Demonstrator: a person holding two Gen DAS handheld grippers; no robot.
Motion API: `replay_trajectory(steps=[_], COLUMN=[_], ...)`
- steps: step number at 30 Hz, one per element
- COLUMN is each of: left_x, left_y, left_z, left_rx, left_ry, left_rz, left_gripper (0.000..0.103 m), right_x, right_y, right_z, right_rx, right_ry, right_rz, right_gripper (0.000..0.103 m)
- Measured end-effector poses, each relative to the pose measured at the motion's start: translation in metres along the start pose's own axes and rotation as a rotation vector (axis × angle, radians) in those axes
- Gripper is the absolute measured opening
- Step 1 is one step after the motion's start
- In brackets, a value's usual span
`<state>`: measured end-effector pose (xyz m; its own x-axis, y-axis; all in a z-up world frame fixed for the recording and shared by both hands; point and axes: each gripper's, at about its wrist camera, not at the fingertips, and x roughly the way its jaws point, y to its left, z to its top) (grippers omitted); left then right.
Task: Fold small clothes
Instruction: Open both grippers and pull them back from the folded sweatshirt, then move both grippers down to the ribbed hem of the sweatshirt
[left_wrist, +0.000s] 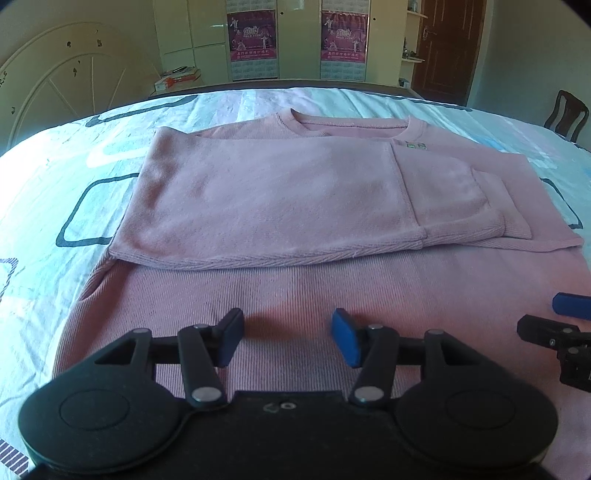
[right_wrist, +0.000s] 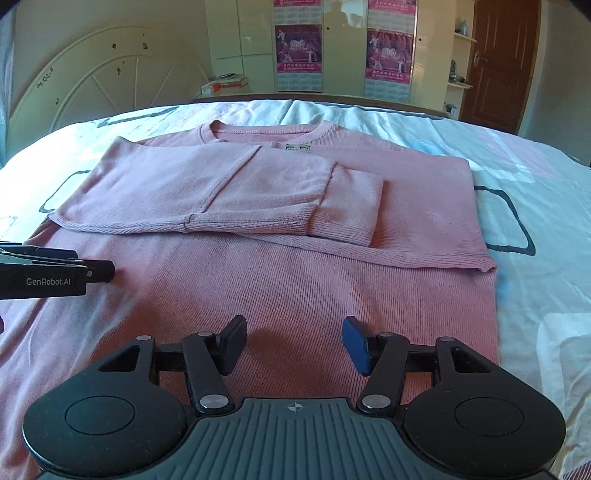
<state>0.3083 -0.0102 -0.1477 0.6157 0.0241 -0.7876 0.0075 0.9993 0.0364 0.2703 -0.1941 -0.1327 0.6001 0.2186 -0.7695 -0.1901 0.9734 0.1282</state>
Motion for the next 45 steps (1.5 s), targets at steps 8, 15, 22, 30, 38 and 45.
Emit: replay_trajectory(steps=[8, 15, 22, 30, 38, 45], left_x=[-0.02, -0.035, -0.046, -0.072, -0.097, -0.096], left_y=[0.014, 0.035, 0.066, 0.068, 0.038, 0.036], left_z=[-0.017, -0.038, -0.067, -0.082, -0.102, -0.128], left_rx=[0.016, 0.014, -0.028, -0.031, 0.034, 0.067], left_ry=[0.003, 0.019, 0.03, 0.022, 0.005, 0.025], left_rz=[-0.005, 0.001, 0.012, 0.006, -0.049, -0.047], left_gripper=[0.052, 0.052, 0.064, 0.062, 0.064, 0.068], right_x=[-0.021, -0.027, -0.024, -0.051, -0.075, -0.08], right_y=[0.037, 0.077, 0.074, 0.069, 0.086, 0.094], right_z=[-0.009, -0.017, -0.042, -0.054, -0.063, -0.092], right_rx=[0.039, 0.009, -0.007, 0.034, 0.043, 0.012], right_ry=[0.002, 0.004, 0.066, 0.049, 0.011, 0.065], right_rz=[0.03, 0.056, -0.066, -0.08, -0.018, -0.01], right_gripper=[0.057, 0.057, 0.057, 0.057, 0.057, 0.057])
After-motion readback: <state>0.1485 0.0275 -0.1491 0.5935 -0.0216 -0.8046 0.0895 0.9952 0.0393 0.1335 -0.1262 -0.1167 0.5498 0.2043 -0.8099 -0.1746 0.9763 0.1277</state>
